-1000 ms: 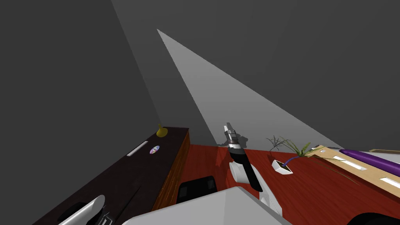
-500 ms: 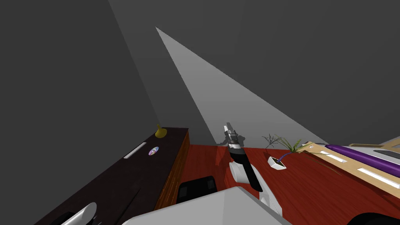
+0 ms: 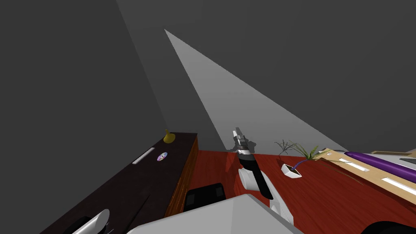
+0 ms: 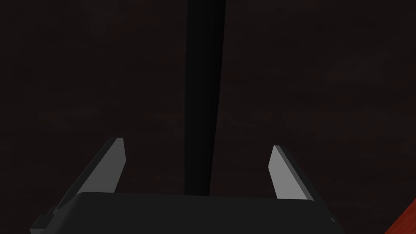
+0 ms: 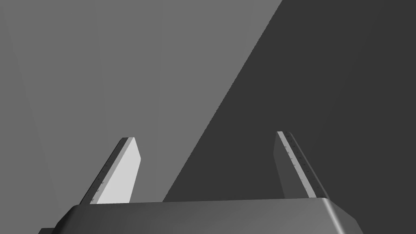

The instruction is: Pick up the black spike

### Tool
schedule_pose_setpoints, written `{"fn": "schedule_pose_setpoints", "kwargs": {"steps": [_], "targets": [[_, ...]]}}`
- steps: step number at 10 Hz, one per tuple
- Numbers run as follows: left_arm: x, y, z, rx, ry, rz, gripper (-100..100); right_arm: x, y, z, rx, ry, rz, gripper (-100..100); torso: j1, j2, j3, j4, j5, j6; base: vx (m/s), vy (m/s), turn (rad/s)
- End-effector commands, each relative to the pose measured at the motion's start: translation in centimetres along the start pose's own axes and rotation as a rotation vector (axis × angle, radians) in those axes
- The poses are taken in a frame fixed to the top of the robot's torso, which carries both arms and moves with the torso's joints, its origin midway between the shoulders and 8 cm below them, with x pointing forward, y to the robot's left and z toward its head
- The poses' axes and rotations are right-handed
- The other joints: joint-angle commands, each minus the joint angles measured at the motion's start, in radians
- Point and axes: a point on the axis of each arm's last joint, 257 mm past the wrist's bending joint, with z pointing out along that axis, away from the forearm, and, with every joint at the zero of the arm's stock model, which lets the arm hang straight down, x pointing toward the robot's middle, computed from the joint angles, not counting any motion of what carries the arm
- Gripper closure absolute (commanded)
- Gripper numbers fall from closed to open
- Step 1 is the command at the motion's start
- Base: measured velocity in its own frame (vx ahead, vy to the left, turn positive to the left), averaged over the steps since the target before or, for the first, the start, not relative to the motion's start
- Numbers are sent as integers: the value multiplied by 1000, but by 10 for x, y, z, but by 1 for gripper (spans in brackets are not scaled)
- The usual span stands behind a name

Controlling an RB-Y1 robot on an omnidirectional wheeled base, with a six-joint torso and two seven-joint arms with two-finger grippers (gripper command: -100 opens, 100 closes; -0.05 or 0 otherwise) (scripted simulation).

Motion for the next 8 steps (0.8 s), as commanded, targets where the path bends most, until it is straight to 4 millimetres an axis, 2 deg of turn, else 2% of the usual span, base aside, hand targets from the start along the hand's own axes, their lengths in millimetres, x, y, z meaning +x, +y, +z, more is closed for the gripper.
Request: {"fn": "schedule_pose_setpoints", "kwargs": {"steps": [1, 5, 6, 7, 8], "targets": [[2, 9, 3, 1, 1, 3, -100, 0, 0, 0, 0, 0, 0, 0, 0, 0, 0, 0, 0, 0, -8, 23, -25], [10, 32, 12, 1, 5, 10, -100, 0, 0, 0, 0, 0, 0, 0, -4, 1, 0, 0, 0, 0, -4, 5, -13], [8, 24, 9, 7, 4, 11, -100, 0, 0, 0, 0, 0, 0, 0, -4, 1, 0, 0, 3, 1, -8, -4, -18], [8, 24, 9, 9, 4, 9, 100, 0, 0, 0, 0, 0, 0, 0, -4, 0, 0, 0, 4, 1, 0, 0, 0], [8, 24, 9, 9, 4, 9, 100, 0, 0, 0, 0, 0, 0, 0, -4, 0, 0, -1, 4, 1, 0, 0, 0]]}}
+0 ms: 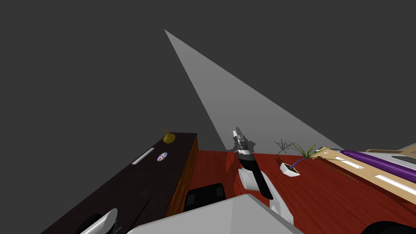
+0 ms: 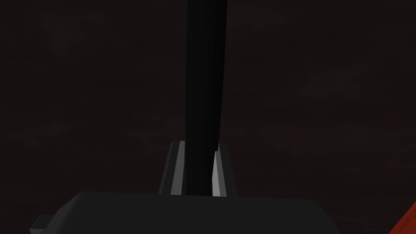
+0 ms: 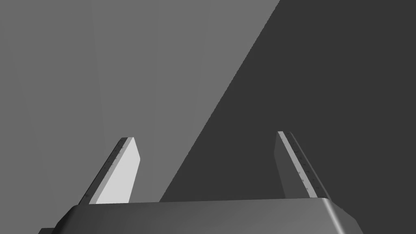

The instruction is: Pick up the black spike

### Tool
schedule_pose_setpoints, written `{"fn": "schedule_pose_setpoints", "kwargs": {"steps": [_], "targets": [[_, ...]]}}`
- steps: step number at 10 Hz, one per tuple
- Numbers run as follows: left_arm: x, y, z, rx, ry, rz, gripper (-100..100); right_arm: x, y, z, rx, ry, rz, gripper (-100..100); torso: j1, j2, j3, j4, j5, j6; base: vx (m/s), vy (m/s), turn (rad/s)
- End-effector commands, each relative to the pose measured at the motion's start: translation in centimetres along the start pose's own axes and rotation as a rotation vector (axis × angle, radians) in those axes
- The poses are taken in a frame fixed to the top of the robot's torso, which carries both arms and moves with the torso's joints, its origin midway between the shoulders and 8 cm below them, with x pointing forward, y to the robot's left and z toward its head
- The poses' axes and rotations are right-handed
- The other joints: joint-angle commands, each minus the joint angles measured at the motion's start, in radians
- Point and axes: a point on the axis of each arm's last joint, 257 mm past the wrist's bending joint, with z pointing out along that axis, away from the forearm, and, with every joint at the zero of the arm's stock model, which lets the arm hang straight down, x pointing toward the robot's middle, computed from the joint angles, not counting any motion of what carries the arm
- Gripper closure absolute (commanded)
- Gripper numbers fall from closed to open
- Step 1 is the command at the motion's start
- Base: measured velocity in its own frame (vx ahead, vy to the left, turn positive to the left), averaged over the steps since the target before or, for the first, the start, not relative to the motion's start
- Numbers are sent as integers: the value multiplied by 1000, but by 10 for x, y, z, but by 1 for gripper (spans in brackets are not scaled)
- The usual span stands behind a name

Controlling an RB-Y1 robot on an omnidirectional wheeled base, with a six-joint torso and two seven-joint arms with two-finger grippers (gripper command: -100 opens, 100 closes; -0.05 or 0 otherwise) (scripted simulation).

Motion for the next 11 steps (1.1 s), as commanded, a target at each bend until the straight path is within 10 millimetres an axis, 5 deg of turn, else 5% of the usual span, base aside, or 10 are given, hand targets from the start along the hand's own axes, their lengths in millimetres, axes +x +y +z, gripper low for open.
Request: {"fn": "schedule_pose_setpoints", "kwargs": {"steps": [1, 3, 4, 5, 11], "targets": [[0, 0, 0, 0, 0, 0, 100, 0, 0, 0, 0, 0, 0, 0, 0, 0, 0, 0, 0, 0, -1, -5, 2], [0, 1, 0, -2, 0, -1, 100, 0, 0, 0, 0, 0, 0, 0, 1, 0, 0, 0, 0, 0, 0, 0, 0], [0, 1, 0, -2, -1, -1, 0, 0, 0, 0, 0, 0, 0, 0, 1, 0, 0, 0, 0, 0, 0, 0, 0], [1, 8, 3, -9, -1, 2, 100, 0, 0, 0, 0, 0, 0, 0, 1, 0, 0, 0, 0, 0, 3, 15, 21], [-12, -31, -12, -10, -5, -14, 100, 0, 0, 0, 0, 0, 0, 0, 2, -1, -1, 0, 2, 0, 5, -14, 7]]}}
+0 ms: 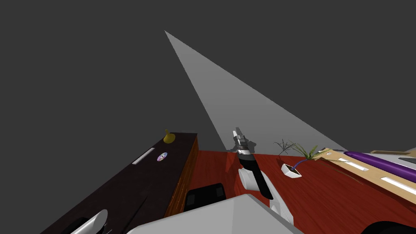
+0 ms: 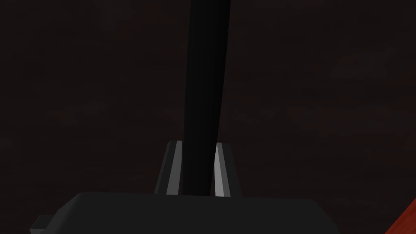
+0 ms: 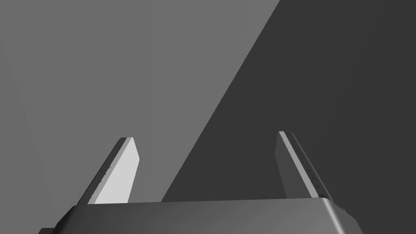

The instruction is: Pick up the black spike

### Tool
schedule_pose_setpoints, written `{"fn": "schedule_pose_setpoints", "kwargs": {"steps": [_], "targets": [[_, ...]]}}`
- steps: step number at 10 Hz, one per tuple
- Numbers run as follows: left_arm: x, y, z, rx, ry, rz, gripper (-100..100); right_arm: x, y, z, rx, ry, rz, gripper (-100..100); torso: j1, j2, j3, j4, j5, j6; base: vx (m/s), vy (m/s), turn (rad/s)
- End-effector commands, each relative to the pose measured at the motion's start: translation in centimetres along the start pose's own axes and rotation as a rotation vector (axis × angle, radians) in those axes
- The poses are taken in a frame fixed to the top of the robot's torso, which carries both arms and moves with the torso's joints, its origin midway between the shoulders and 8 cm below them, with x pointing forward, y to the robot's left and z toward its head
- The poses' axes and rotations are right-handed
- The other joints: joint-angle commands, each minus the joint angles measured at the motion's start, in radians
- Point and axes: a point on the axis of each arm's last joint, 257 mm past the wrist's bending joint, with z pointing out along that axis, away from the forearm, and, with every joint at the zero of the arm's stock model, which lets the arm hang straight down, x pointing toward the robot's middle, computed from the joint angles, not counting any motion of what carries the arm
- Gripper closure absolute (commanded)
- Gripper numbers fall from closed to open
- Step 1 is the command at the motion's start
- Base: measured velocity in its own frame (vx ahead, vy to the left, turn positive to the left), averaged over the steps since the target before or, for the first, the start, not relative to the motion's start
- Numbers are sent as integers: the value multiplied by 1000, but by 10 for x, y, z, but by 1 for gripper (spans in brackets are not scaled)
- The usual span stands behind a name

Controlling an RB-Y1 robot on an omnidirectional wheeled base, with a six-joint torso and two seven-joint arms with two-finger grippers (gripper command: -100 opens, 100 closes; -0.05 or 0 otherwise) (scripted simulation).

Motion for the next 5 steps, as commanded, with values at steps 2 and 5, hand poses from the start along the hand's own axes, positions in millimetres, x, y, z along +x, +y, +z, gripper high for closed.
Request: {"fn": "schedule_pose_setpoints", "kwargs": {"steps": [2, 5], "targets": [[-4, -13, -7, -1, 3, -7, 100, 0, 0, 0, 0, 0, 0, 0, -1, 0, 0, 0, 0, 0, -11, -50, -23], [-4, -17, -8, -1, 4, -8, 0, 0, 0, 0, 0, 0, 0, 0, -1, 1, 1, 0, 0, 0, -7, -30, -6]]}}
